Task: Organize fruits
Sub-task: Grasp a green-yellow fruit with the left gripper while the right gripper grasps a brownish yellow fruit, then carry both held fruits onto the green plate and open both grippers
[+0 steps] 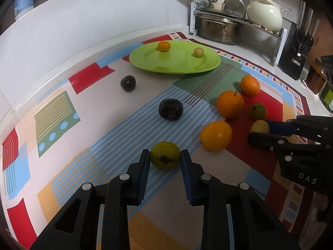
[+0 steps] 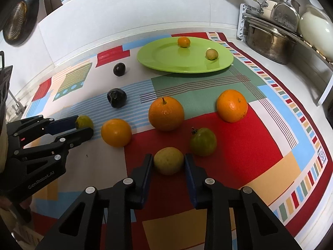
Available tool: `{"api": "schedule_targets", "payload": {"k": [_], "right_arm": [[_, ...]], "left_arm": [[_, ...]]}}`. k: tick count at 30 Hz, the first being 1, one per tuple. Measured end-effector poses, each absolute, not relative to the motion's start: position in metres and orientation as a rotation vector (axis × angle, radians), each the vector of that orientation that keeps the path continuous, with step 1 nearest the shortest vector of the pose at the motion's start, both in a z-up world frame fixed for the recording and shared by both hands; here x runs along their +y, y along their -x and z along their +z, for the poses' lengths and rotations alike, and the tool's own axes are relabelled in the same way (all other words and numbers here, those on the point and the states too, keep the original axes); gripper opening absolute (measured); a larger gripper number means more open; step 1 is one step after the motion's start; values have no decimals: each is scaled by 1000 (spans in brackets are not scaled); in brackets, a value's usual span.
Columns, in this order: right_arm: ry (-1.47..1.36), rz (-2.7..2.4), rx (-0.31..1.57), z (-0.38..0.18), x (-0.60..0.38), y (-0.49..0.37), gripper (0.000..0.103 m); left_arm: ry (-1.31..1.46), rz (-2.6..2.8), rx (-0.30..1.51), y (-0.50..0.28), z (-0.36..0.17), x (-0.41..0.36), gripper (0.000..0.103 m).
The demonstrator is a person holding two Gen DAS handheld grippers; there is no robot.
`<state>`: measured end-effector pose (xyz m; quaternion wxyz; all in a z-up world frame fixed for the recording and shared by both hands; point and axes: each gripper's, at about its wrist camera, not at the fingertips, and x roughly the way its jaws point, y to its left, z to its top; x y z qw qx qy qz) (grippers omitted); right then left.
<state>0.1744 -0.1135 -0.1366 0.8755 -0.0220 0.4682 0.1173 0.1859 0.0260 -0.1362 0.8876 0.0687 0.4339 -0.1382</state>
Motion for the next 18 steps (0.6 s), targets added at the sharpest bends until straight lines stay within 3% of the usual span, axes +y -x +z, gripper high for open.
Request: {"api": "schedule_targets", "payload": {"k": [18], "right_arm": [[32,287,871,-103,-117,-163,31]], "left_arm": [[-116,-268,807,-167,-93,20,30]]}}
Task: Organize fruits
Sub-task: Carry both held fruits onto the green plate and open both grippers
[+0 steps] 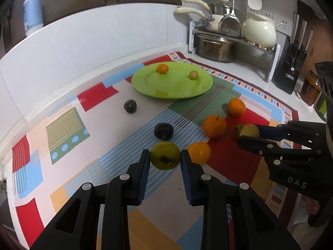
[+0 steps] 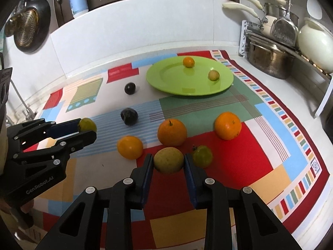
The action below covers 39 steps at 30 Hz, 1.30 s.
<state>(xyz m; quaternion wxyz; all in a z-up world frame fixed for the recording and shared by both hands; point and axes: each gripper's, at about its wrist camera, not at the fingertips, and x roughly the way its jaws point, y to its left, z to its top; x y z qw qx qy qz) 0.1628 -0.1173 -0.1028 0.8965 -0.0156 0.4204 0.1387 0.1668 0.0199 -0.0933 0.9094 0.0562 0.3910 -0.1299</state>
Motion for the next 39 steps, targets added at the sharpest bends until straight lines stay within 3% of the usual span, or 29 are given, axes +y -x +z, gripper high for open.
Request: {"api": "schedule_targets", "payload": {"k": [20,39], "right_arm": [[4,307,717,-47,-136,-171,31],[-26,323,657,-9,-139,-243,31]], "left_arm": [[-125,-263,656,-175,-37,-1,30],[-110,-300,630,-256,-5,-12,30]]}}
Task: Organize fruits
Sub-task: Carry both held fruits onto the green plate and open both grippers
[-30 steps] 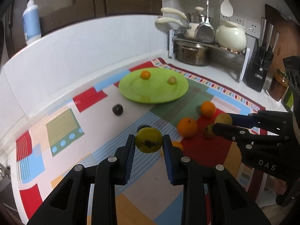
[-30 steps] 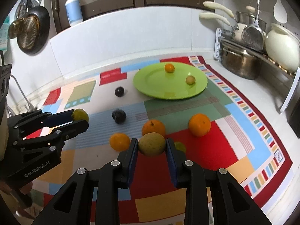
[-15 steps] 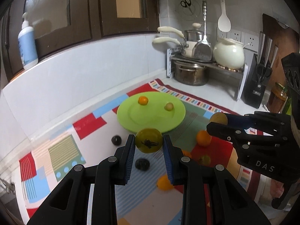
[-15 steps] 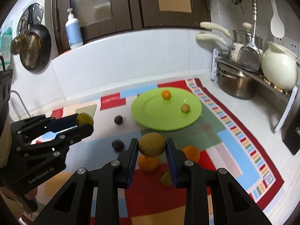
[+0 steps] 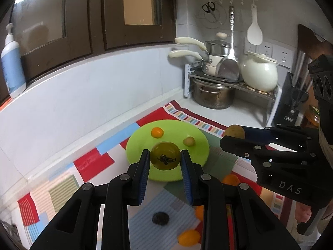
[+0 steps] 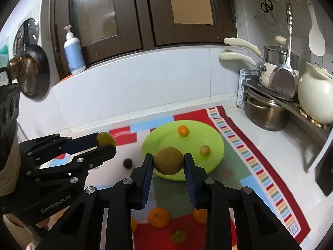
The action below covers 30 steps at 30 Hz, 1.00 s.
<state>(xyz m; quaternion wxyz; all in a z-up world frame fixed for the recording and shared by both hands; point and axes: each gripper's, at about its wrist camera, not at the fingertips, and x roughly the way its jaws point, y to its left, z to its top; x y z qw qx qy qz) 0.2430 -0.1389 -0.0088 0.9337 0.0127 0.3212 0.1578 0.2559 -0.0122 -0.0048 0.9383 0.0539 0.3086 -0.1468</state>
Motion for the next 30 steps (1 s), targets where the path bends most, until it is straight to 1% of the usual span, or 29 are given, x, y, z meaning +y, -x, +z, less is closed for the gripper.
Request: {"api": "schedule_targets", "payload": {"k": [14,30], "right_arm": [[-4,305,723,-17,-138,-324,31],[48,287,894,-68,-134,-415,31]], "left_arm": [[-95,-301,715,-334,-20,-4,30],[-64,-316,884,-415,-73,-12,30]]}}
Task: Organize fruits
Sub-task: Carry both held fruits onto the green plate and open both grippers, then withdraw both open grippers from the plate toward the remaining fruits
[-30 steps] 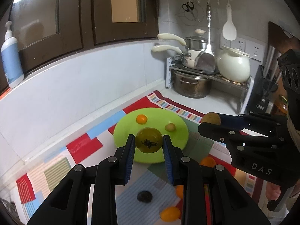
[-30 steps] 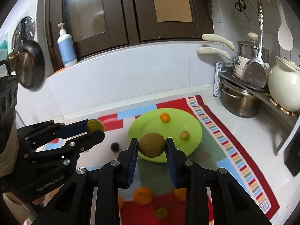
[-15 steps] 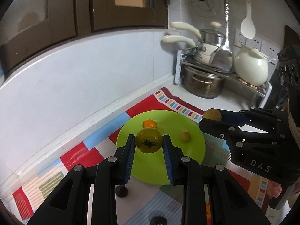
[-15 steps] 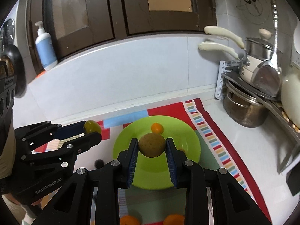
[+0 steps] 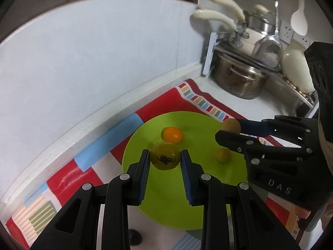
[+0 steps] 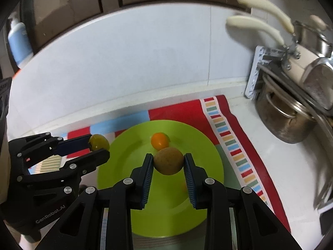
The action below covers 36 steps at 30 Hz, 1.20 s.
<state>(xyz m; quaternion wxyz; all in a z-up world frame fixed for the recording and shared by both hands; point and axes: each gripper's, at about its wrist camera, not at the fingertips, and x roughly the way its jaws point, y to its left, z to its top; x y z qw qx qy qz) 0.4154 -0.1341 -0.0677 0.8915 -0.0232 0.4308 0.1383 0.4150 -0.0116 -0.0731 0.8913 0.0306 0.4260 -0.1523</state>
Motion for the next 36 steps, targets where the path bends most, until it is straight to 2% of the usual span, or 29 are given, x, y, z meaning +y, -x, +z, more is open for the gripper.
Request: {"api": "schedule_targets", "payload": {"k": [16,18,23,33,36], "right_arm": [[15,290,1006,-103,-134,-456,31],[5,286,1009,-103,-135,-457,31],[-16,275,1006,-100,-140,-455,36],[-5,283,940,-70,-145,-420,36],[-7,290,918,-60,-147,-404,36]], "left_arm": [[-74,-336,977,-449,-108,-18,30],[-68,-338,976,-449,-108,-18,36],[-63,-320,970,-445,-102,-15,38],[-85,-278,899,-406,-67,-6,47],[-109,-260,851,-385,-53,-4,56]]}}
